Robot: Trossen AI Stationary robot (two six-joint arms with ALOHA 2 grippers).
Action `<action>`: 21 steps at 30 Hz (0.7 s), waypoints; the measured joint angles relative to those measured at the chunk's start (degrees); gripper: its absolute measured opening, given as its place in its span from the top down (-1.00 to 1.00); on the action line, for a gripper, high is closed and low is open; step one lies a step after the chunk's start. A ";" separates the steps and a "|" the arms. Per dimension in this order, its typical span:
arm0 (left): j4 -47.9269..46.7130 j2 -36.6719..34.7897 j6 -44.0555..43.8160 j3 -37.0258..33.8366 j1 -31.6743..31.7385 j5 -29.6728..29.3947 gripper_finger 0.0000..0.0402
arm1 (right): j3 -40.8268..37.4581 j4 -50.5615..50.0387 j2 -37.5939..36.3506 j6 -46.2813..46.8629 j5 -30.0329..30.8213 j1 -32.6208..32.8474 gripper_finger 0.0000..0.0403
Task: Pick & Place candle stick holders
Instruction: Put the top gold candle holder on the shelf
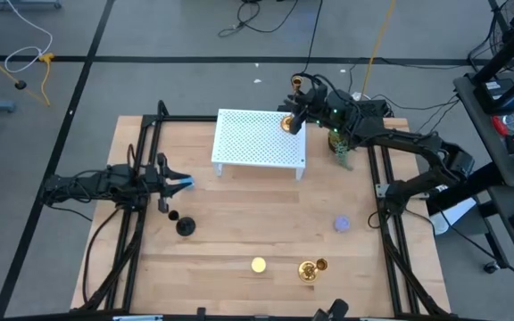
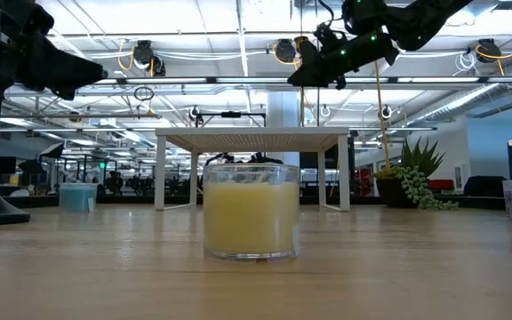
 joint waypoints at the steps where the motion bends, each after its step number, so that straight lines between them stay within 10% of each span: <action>1: -0.18 0.00 -0.16 0.00 -0.01 -0.07 0.48 | 0.00 -0.02 0.00 -0.68 -0.02 0.00 0.49; 21: -15.58 0.00 -6.93 0.13 -0.64 6.83 0.48 | 0.00 -1.80 0.04 -2.98 -0.18 0.03 0.02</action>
